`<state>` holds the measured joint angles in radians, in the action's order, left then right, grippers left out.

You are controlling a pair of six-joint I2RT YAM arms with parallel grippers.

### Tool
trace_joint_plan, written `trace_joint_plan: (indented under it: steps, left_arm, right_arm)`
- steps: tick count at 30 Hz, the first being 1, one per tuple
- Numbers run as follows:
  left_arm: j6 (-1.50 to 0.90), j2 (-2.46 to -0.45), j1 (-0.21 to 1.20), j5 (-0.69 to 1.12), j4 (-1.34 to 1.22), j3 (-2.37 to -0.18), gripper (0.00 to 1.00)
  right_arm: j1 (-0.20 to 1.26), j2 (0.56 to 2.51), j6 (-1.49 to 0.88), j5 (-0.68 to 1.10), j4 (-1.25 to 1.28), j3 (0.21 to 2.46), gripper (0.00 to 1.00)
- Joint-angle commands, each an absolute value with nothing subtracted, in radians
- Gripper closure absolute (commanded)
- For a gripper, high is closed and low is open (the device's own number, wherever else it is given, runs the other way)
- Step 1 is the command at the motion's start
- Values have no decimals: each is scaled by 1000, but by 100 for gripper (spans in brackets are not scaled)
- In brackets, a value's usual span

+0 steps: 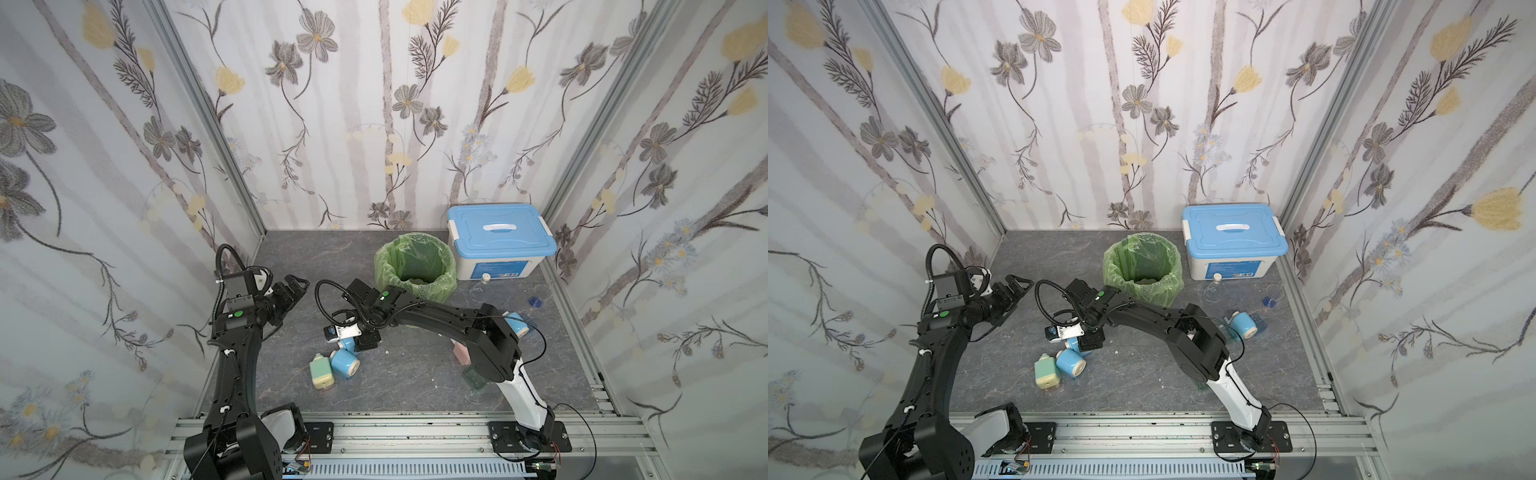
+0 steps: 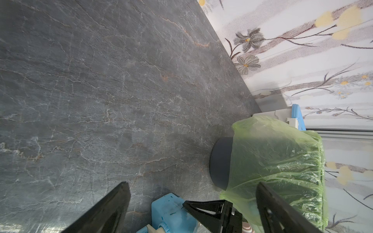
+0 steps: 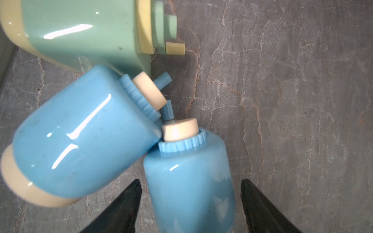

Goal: Take out the pencil sharpener tray and clean the shavings
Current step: Move the pencil sharpener to the center of the board.

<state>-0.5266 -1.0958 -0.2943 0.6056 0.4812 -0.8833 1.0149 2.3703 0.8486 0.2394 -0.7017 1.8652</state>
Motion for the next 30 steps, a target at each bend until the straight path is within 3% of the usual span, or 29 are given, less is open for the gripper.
trace_joint_plan:
  steps: [1,6,20,30]
  left_arm:
    - [-520,-1092,-296,618,462,-881,0]
    - [-520,-1089,-297,618,461,-875,0]
    - [-528,-1091,-296,626,447,-868,0]
    - [-552,-1095,-295,675,396,-855,0]
  right_arm:
    - [1015,2378,872,263,-715,1875,22]
    - [1015,2397,870,277,-740,1905,24]
    - [1017,2358,757,275,-760,1923,51]
    - [1055,2234,462,197,-728,1787,55]
